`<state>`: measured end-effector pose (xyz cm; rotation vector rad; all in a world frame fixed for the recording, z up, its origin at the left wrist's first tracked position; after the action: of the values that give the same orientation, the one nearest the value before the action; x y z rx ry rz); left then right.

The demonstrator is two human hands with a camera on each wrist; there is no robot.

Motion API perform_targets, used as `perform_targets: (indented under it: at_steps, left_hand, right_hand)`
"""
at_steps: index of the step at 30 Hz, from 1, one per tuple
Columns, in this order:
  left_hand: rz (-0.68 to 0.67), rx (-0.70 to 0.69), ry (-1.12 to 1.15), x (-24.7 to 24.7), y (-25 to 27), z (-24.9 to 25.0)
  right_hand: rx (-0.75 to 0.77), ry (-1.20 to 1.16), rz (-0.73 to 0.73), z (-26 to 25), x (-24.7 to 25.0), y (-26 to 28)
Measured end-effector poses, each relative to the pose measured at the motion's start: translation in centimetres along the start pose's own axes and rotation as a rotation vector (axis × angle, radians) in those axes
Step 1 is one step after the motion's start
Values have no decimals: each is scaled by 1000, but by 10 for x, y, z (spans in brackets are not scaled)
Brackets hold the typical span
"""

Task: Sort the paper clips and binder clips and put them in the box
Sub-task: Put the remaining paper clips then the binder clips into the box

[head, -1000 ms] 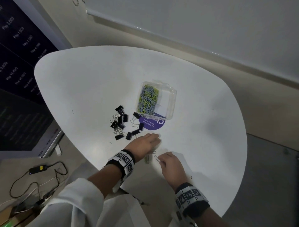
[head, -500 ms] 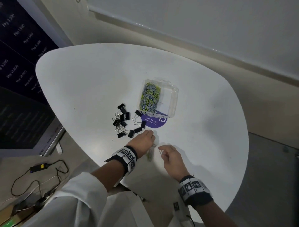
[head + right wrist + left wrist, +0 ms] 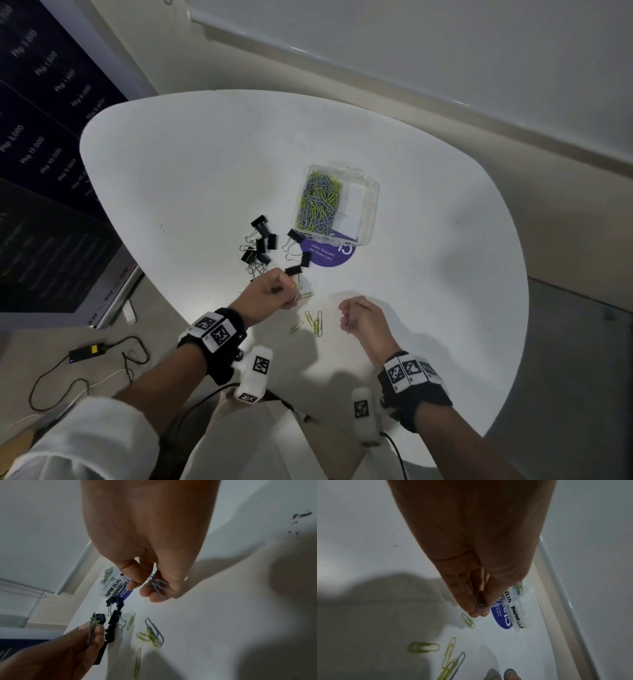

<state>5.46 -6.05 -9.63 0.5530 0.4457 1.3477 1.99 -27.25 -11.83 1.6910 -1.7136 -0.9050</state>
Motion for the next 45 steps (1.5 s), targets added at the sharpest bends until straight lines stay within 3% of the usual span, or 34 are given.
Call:
perform_targets:
  at_steps: [5,9,11,13,17,19,22,31,37,41,45]
  left_hand:
    - [-26,228,221,-1,6,-21]
    - [-34,314,300,-10,12,-24]
    - [37,283,133,-8,12,-20]
    - [73,147,-231,-3,7,-10]
    - [-98,-93,-861,-25,17,5]
    - [-197,-187,-1049,-40,25,8]
    - [-213,-280,-1126,-48,29,1]
    - [-209,-298,-980,-44,19,-16]
    - [-37,81,-389,-14,16,-27]
    - [-15,192,-55,-15,15,-21]
    - [-44,258,105,-24,13,-15]
  right_hand:
    - [159,476,-26,-10,-13,7]
    - [329,753,-19,-10,-34,11]
    - [412,827,-11,-9,-41,11]
    - [471,831,2,-8,-45,13]
    - [535,918,27,-5,-49,13]
    - [544,931,21,-4,-47,11]
    - [579,902,27,-7,-42,10]
    - [342,505,10,2,-10,2]
    - [100,177,60,0,-3,5]
    - [125,165,40,-9,-5,9]
    - [311,501,4,-14,-15,13]
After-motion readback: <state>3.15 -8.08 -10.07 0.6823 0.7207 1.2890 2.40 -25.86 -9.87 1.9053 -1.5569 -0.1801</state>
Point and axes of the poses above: each hand's wrist, its own y-axis away from the middle knuckle, its own x-axis out of the back of the hand, z = x × y, the point moved 9 cm from there along -y, towards the middle knuckle, and after that the axes turned 1 degree about -y, right-handed, at the moved point
